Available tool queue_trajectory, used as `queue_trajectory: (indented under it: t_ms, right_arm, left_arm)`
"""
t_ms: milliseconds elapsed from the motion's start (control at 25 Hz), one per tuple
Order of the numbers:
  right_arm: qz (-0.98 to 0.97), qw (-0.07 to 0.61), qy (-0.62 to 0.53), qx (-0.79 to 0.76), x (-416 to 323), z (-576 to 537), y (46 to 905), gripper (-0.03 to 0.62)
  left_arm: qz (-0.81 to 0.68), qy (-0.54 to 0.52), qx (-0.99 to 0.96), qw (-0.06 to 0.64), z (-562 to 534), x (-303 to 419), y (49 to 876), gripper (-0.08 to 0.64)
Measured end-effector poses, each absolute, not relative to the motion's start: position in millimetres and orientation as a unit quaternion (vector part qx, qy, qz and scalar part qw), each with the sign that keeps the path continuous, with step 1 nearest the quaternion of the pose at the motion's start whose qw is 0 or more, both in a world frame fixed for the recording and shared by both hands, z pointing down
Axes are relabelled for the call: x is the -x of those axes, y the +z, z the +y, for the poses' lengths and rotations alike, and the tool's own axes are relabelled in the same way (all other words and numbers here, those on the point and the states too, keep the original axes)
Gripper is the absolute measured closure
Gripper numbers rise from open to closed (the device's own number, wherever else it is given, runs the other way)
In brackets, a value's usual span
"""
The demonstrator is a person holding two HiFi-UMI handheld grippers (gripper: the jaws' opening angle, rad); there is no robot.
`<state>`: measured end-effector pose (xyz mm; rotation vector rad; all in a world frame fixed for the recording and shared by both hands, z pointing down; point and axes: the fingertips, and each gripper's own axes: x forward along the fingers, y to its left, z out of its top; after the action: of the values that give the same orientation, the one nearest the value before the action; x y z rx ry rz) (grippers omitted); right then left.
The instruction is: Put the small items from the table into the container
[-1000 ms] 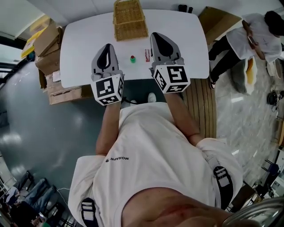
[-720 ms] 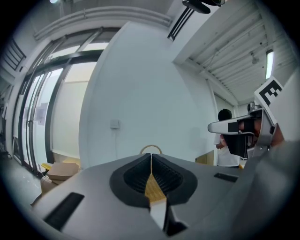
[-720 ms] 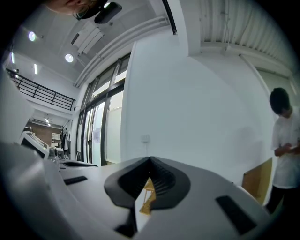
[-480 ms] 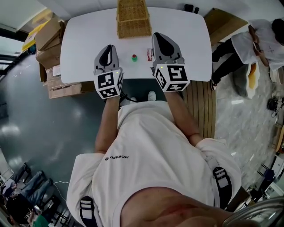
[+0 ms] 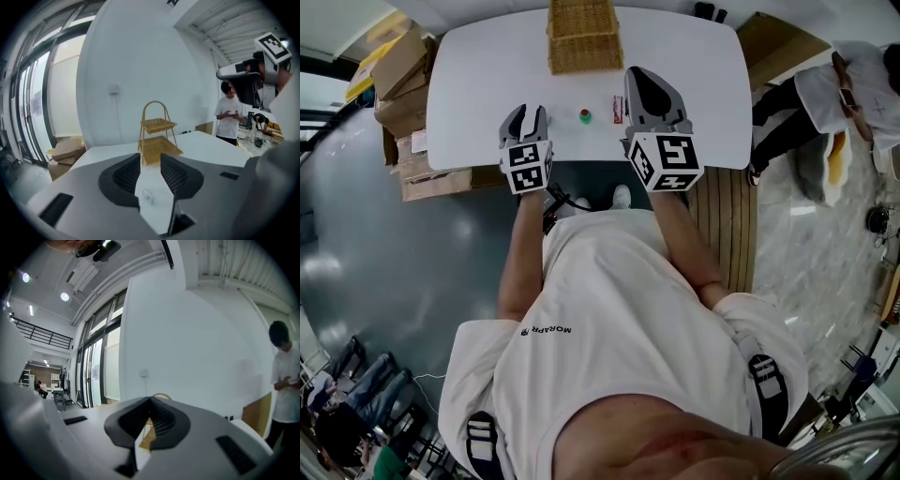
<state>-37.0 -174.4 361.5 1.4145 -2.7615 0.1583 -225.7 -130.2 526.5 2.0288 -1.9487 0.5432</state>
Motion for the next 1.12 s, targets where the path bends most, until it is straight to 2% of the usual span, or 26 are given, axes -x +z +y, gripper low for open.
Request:
queue_trajectory:
  t_ms: [440,1120]
  right_arm:
    - [-0.886,0.026,0.054,-0.459,31.9,-173.7,369.7,0.580]
    - [-0.883,0.036,0.054,-0.465,32.0,-172.1,376.1,0.580]
  left_arm:
    - [-0.653,0.236,-0.694,0.191,-122.3,231.6,596.4,0.390]
    - [-0.623,0.302,-0.688,0.218,-141.8,243.5,672.4,0.383]
